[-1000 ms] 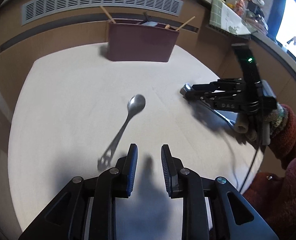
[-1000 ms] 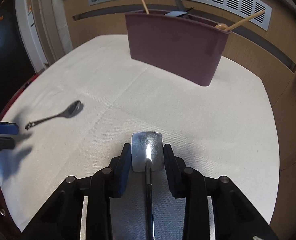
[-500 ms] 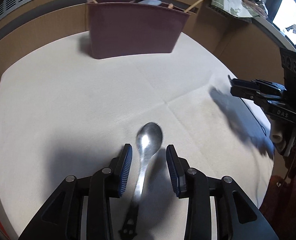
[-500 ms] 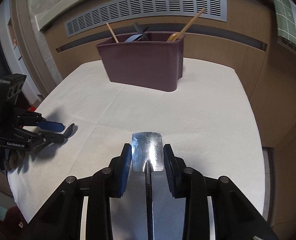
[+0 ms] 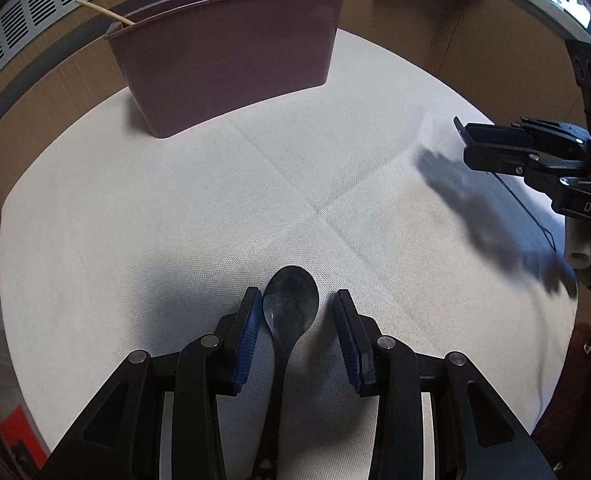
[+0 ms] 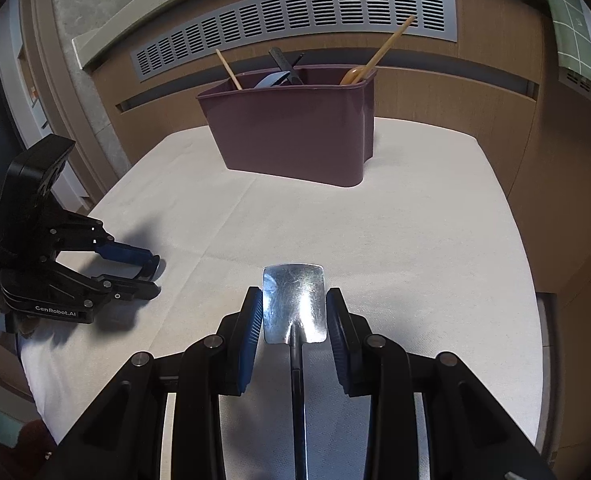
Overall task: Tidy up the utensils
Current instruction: 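Lift the smiley spoon with the left gripper while the right gripper holds the metal spatula, then carry the spoon and spatula over the maroon caddy with both grippers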
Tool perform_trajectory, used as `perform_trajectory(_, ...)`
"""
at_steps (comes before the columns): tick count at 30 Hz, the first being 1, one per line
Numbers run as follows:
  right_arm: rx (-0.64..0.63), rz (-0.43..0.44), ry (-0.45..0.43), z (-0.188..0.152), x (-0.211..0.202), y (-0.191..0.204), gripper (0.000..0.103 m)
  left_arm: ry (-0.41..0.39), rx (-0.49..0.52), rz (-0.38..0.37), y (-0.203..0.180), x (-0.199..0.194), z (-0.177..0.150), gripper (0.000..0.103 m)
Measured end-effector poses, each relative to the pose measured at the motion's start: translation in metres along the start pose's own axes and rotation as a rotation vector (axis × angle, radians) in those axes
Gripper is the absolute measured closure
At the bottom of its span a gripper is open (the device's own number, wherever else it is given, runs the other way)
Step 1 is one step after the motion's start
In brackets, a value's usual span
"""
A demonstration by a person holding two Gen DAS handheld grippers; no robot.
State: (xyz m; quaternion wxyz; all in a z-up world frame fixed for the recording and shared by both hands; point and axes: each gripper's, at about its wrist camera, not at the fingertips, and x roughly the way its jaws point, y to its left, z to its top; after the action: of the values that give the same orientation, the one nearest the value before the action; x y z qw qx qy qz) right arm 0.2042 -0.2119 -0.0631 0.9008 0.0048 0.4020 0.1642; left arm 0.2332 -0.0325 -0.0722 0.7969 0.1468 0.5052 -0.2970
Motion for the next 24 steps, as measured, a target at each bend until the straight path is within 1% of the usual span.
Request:
perform_trajectory(6,0.011,0.006,-0.019,-0.001,-0.001,-0.001,0.074,-0.035,-0.043,0.017,0.000,-0.001,-0.002,0.066)
perform_trajectory(9,0.007,0.000,-0.034,-0.001,-0.004,-0.001,0.074,-0.063,-0.091,0.040,0.003,-0.003,-0.005,0.073)
perform_trajectory(12,0.002,-0.007,-0.046,0.000,-0.007,-0.002,0.074,-0.086,-0.165,0.047,0.005,-0.007,-0.010,0.073)
perform_trajectory(15,0.004,-0.015,-0.056,-0.001,-0.010,-0.003,0.074,-0.126,-0.193,0.066,-0.003,-0.013,-0.016,0.074)
perform_trajectory(18,0.012,-0.018,-0.065,0.000,-0.012,-0.005,0.074,-0.210,-0.207,0.075,-0.013,-0.034,-0.021,0.074)
perform_trajectory(20,0.017,-0.020,-0.071,0.001,-0.013,-0.005,0.074,-0.269,-0.220,0.086,-0.017,-0.047,-0.017,0.074)
perform_trajectory(24,0.036,-0.021,-0.106,0.005,-0.018,-0.006,0.074,-0.439,-0.262,0.103,-0.022,-0.089,-0.009,0.074)
